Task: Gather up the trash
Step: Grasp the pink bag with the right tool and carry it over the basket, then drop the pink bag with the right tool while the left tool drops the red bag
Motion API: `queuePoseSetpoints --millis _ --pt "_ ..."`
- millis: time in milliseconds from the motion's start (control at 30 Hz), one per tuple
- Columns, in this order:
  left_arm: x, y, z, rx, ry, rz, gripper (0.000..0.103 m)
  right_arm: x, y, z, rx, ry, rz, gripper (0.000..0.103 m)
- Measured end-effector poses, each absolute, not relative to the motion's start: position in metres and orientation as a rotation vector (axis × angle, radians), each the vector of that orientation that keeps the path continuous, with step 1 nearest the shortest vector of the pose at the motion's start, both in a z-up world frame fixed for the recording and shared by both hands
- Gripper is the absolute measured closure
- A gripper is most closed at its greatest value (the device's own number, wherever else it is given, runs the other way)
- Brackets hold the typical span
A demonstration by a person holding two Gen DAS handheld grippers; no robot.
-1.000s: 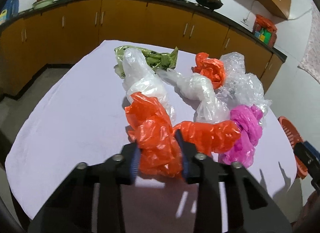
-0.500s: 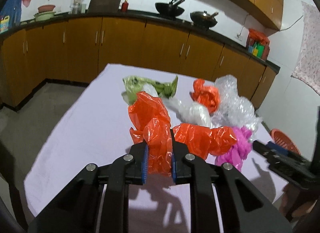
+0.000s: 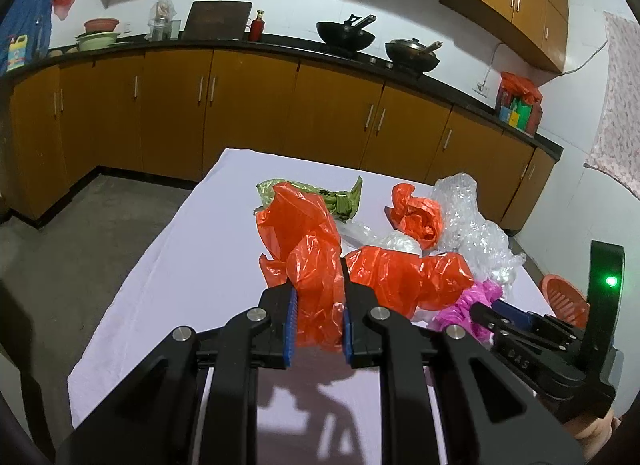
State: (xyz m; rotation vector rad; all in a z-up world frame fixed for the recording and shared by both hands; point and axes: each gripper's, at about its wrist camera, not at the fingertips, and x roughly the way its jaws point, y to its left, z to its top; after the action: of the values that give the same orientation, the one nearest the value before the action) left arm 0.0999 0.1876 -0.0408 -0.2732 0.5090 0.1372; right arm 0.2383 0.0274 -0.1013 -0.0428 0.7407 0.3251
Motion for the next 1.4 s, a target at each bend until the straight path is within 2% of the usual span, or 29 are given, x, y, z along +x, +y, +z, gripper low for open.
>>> queuePoseSetpoints --millis 667,1400 --pt "0.098 0.154 -0.020 -0.242 0.475 0.078 0.086 0.199 -0.044 -0.039 0.058 0.561 0.280 0.082" --pt "0.149 -0.019 -0.002 -0.071 0.493 -0.226 0.086 0.186 -0.234 -0.031 0.092 0.493 -0.190 0.082"
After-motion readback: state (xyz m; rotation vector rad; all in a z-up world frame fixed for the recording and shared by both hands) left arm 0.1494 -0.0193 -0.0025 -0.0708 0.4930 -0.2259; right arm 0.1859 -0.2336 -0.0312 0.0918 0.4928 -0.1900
